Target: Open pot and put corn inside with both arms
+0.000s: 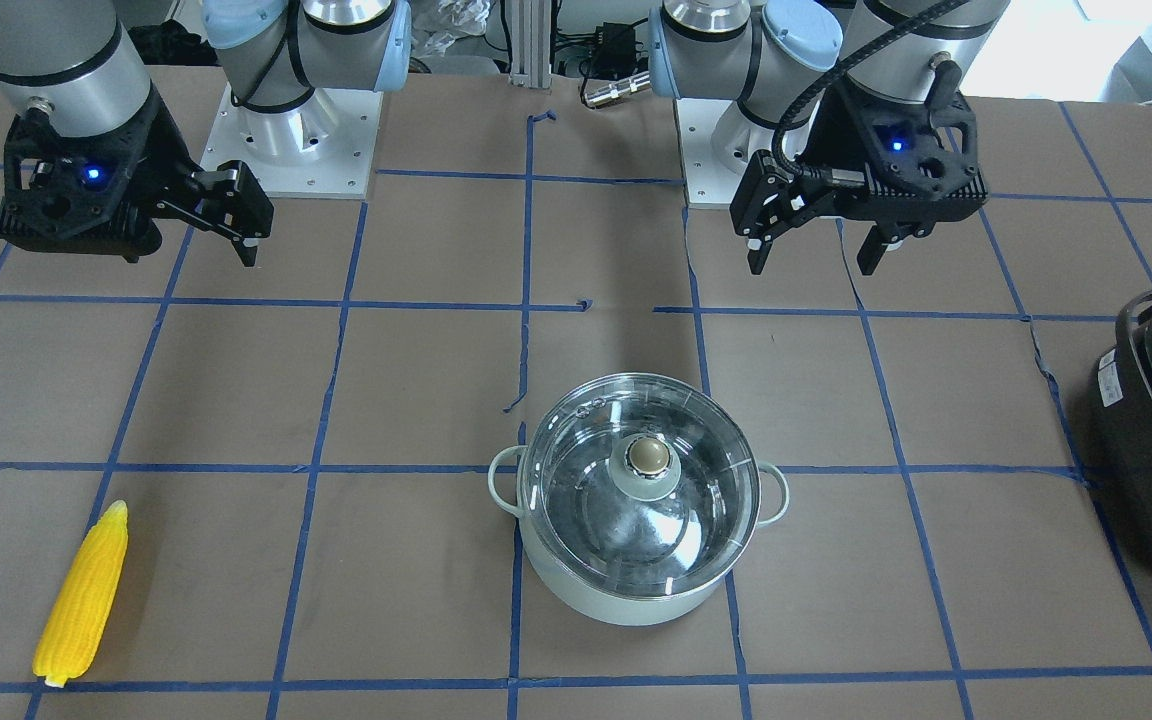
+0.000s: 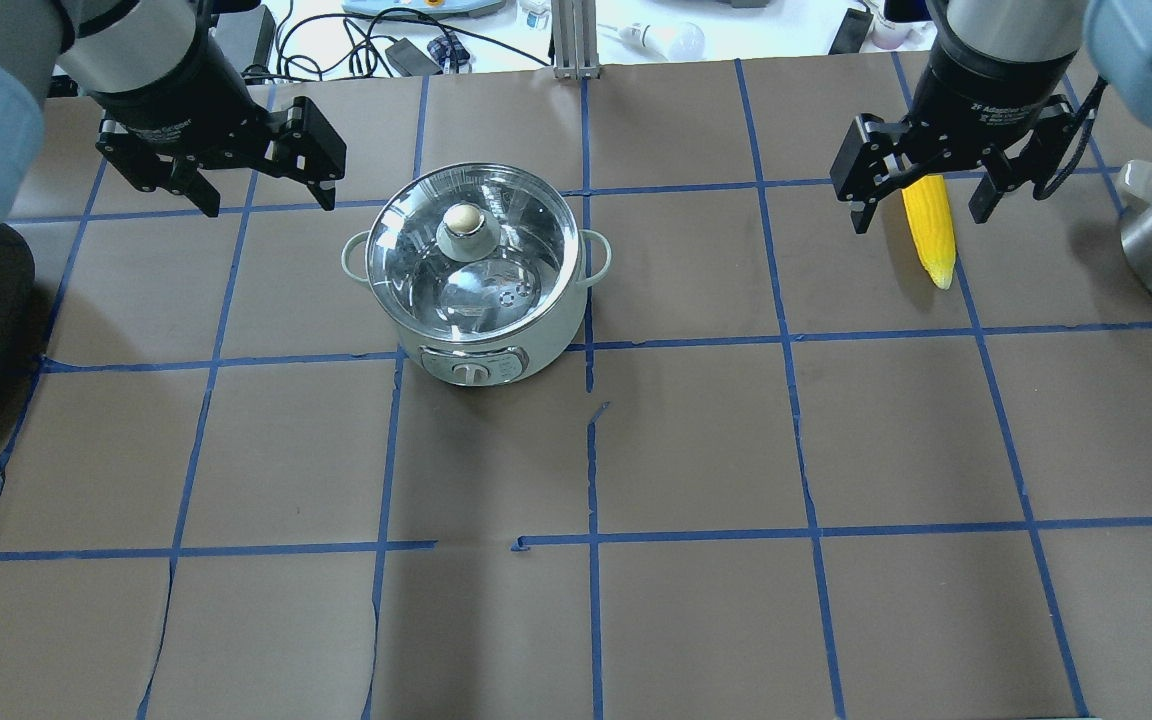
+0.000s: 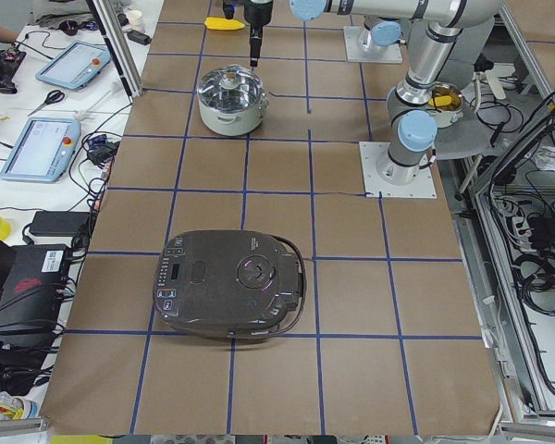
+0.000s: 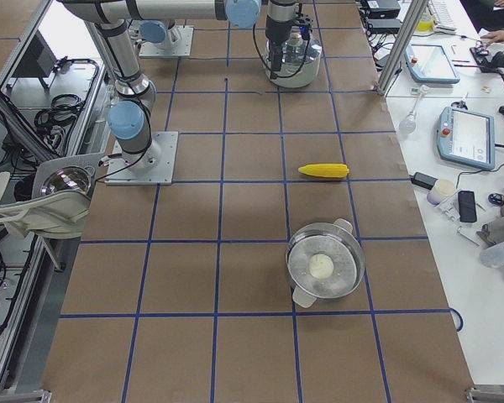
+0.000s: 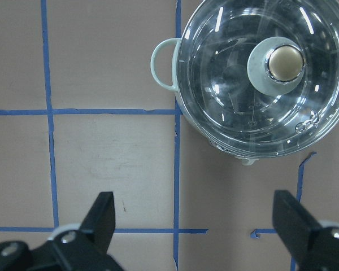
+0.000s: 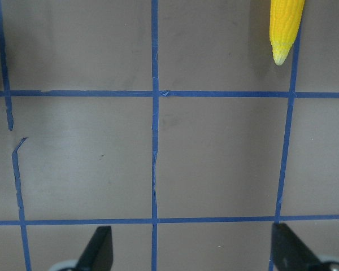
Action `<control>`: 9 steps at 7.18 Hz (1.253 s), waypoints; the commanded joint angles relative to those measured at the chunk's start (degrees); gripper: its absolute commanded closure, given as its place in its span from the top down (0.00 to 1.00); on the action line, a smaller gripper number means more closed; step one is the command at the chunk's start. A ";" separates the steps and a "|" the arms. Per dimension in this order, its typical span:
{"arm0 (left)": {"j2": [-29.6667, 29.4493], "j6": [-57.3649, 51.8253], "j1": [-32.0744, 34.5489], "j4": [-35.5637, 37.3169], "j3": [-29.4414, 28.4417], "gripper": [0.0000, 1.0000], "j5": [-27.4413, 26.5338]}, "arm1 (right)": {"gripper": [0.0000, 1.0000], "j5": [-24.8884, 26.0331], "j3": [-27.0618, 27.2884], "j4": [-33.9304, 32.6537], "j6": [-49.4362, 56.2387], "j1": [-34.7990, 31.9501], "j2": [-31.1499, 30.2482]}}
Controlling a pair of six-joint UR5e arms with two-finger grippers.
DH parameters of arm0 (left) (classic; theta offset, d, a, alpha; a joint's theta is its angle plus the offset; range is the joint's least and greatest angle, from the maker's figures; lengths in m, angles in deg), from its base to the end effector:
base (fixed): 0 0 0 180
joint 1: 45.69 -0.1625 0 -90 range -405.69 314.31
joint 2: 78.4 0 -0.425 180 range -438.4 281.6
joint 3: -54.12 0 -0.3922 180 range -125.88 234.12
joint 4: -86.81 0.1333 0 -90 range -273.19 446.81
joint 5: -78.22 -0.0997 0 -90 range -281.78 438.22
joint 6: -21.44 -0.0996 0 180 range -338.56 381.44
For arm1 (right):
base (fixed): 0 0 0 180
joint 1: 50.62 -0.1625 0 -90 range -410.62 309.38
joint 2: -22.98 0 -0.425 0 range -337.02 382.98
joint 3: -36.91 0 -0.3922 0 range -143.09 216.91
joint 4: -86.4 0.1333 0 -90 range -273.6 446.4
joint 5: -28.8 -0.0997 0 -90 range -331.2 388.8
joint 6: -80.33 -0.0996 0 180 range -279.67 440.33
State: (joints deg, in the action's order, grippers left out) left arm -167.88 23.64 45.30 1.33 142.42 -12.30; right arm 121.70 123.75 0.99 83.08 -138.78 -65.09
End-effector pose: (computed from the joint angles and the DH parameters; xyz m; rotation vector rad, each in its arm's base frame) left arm -0.1410 -0.4964 0.5155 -0.0339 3.1302 -0.1847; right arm 0.1121 -0.5040 0.4905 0.0268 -3.0919 -0.0937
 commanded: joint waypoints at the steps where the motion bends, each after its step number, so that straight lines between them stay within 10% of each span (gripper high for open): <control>1: 0.00 0.00 -0.02 -0.04 0.03 1.00 0.00 | 1.00 0.00 0.00 -0.10 0.06 0.00 0.00; 7: -0.35 0.43 -0.37 -0.73 -0.41 1.00 0.26 | 1.00 0.00 -0.35 -0.01 0.76 0.09 -0.08; 9: -4.02 0.87 -0.55 -0.40 -1.11 1.00 -0.09 | 1.00 0.09 0.00 -12.23 0.32 0.44 0.44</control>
State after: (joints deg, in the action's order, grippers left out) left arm -169.84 24.05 44.84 0.60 141.81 -12.27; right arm 121.72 123.50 -3.21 83.28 -138.55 -64.91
